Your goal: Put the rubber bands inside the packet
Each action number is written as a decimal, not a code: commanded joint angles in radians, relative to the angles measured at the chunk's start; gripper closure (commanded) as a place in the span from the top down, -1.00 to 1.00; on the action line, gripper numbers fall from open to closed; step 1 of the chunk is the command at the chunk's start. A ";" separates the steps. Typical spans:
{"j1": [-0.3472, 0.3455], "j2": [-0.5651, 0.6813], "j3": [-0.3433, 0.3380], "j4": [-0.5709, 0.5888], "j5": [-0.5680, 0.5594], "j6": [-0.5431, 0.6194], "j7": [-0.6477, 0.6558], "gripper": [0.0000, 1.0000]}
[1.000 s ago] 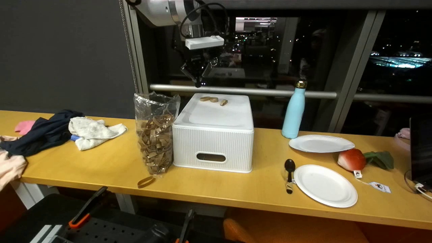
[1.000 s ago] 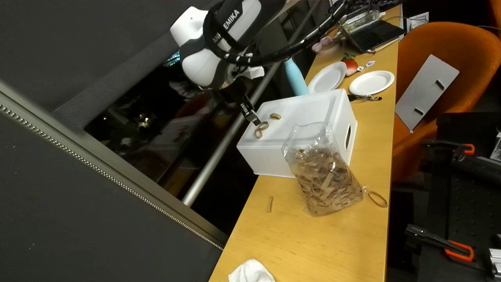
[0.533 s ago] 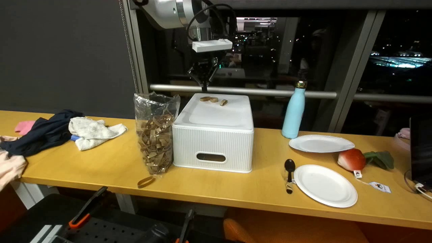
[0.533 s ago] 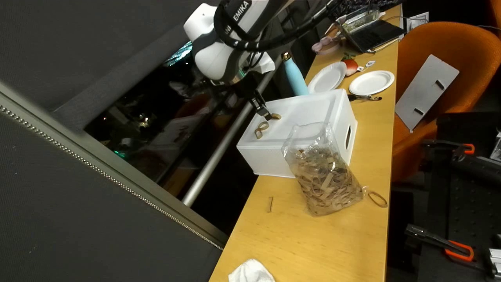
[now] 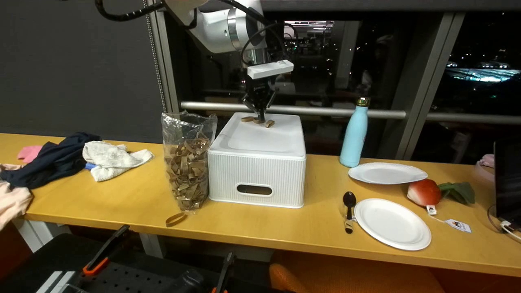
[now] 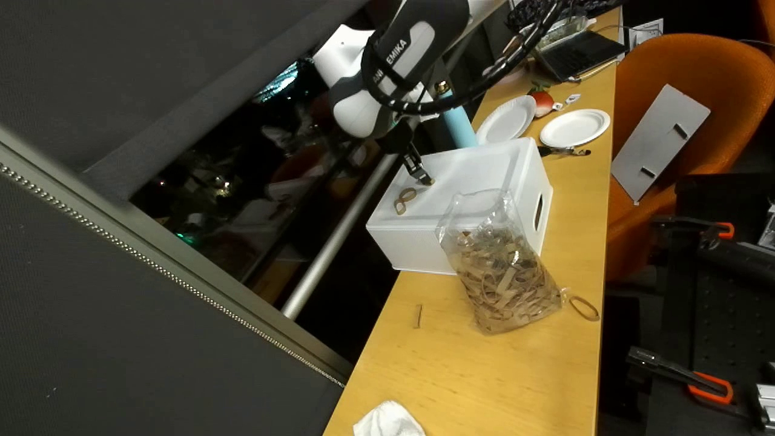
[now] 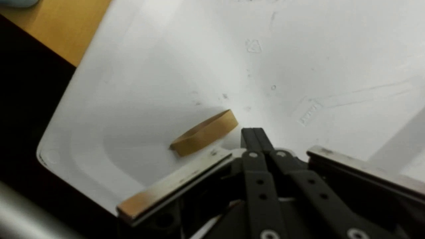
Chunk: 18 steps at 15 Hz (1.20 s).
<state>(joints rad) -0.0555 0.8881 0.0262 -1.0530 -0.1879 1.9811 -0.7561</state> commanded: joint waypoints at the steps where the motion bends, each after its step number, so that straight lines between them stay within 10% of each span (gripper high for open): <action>1: 0.008 0.076 -0.003 0.118 -0.013 0.002 -0.015 -1.00; 2: 0.010 0.086 -0.003 0.135 -0.012 -0.002 -0.014 -1.00; 3: 0.012 0.095 -0.004 0.146 -0.013 -0.002 -0.014 -0.48; 14: 0.006 0.092 -0.026 0.165 -0.003 -0.031 0.061 0.95; 18: -0.003 0.098 -0.036 0.161 0.001 -0.017 0.133 1.00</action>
<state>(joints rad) -0.0558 0.9766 -0.0002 -0.9086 -0.1894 1.9748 -0.6726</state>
